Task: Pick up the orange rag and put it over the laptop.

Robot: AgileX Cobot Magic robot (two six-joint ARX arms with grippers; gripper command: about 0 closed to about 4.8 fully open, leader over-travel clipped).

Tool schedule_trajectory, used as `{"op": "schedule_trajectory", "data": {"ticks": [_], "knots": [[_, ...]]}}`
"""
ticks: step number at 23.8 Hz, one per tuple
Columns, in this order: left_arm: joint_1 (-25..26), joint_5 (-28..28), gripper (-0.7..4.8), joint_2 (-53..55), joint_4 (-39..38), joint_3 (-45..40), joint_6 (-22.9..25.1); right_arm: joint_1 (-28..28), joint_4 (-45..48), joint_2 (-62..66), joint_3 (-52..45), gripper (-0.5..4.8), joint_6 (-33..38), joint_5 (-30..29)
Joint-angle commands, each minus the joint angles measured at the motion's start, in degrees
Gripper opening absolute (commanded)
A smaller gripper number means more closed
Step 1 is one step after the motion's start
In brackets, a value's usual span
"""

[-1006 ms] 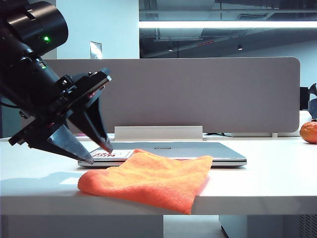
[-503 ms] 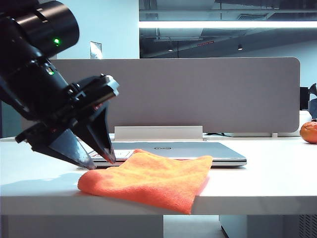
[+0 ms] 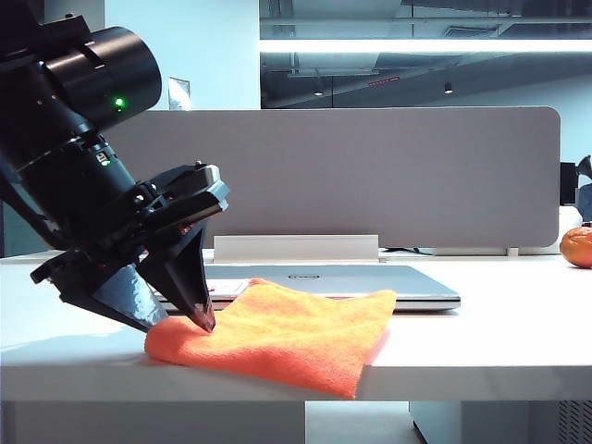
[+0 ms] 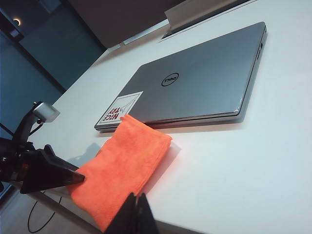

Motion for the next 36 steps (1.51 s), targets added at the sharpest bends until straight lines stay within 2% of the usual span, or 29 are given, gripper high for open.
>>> {"op": "schedule_trajectory", "data": {"ticks": [1, 4, 5, 7, 14, 19, 23, 25, 30, 36], "knots": [[-0.24, -0.55, 1.73, -0.04, 0.33, 0.31, 0.24, 0.02, 0.59, -0.04, -0.20, -0.05, 0.02, 0.07], [-0.24, -0.61, 0.44, -0.04, 0.50, 0.31, 0.72, 0.02, 0.59, -0.04, -0.20, -0.05, 0.02, 0.09], [-0.24, -0.61, 0.15, -0.07, 0.50, 0.31, 1.88, 0.02, 0.59, -0.04, -0.20, -0.05, 0.02, 0.07], [-0.24, -0.59, -0.06, -0.07, 0.50, 0.31, 3.08, 0.02, 0.59, -0.04, -0.20, -0.05, 0.02, 0.07], [-0.22, 0.02, -0.06, -1.03, 2.38, 1.86, 2.99, 0.02, 0.59, -0.04, -0.20, -0.05, 0.02, 0.07], [-0.22, 2.60, -0.06, -1.51, 0.31, 7.74, 2.60, 0.02, 0.59, -0.04, -0.20, -0.05, 0.02, 0.09], [-0.22, 2.56, -0.06, -1.51, -1.79, 13.35, 2.62, 0.04, 0.57, -0.04, -0.20, -0.05, 0.02, 0.07], [-0.20, 2.36, -0.06, -1.51, -1.75, 15.45, 2.69, 0.02, 0.57, -0.04, -0.20, -0.05, 0.02, 0.09], [-0.13, -0.28, -0.06, -1.44, -1.70, 20.04, 6.43, 0.02, 0.59, -0.04, -0.20, -0.05, 0.02, 0.09], [0.31, -0.63, -0.06, 0.31, -1.22, 27.61, 6.69, 0.04, 0.57, -0.02, -0.20, -0.05, 0.02, 0.07]]}}
